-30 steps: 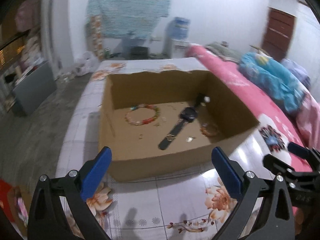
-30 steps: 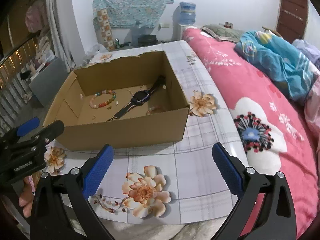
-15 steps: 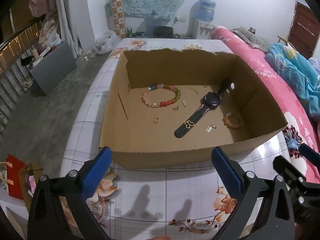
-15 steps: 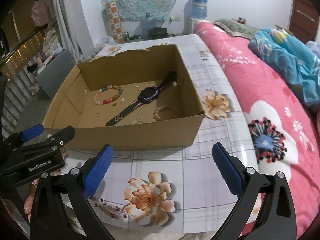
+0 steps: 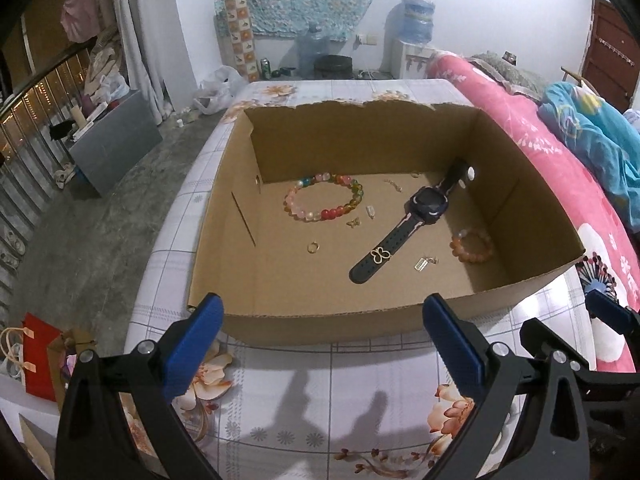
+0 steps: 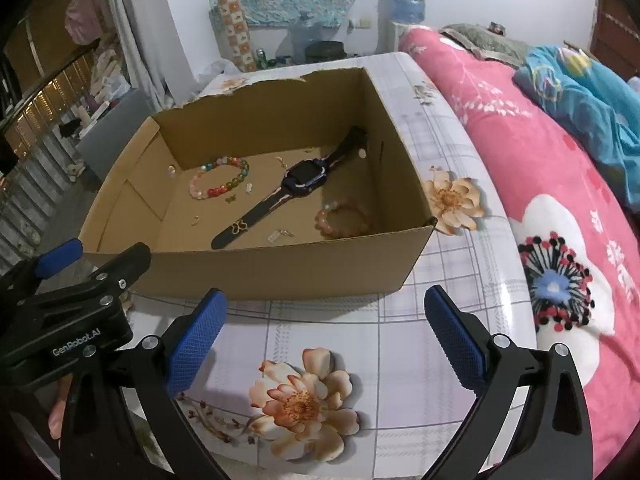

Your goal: Organize jewelry

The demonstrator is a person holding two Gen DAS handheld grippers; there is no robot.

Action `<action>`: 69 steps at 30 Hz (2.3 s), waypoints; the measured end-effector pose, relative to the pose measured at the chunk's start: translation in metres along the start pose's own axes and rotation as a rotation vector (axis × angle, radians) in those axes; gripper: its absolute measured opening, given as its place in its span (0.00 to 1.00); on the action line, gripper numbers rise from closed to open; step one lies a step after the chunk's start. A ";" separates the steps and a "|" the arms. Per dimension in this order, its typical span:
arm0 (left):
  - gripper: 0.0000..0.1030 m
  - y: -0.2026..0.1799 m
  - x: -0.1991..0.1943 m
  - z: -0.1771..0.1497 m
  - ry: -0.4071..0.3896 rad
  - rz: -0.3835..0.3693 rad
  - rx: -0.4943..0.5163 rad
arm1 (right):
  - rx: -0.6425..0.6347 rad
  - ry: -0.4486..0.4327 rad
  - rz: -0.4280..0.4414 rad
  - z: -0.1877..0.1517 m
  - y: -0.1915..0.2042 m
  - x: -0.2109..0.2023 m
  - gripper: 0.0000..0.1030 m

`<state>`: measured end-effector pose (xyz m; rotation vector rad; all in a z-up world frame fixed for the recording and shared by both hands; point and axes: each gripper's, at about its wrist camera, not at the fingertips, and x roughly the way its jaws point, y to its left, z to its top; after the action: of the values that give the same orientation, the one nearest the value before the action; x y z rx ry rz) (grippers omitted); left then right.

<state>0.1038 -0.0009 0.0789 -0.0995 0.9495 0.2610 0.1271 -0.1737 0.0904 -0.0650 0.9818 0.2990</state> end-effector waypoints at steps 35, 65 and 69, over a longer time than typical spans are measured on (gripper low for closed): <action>0.95 -0.004 0.001 -0.013 0.073 -0.046 -0.010 | 0.005 -0.007 -0.053 -0.007 -0.005 -0.012 0.92; 0.95 -0.004 0.000 -0.012 0.077 -0.048 -0.010 | 0.005 -0.007 -0.051 -0.007 -0.005 -0.012 0.92; 0.95 -0.003 -0.001 -0.013 0.076 -0.047 -0.012 | 0.005 -0.006 -0.051 -0.007 -0.005 -0.012 0.92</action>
<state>0.0939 -0.0062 0.0719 -0.1433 1.0197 0.2210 0.1171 -0.1827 0.0958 -0.0847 0.9734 0.2498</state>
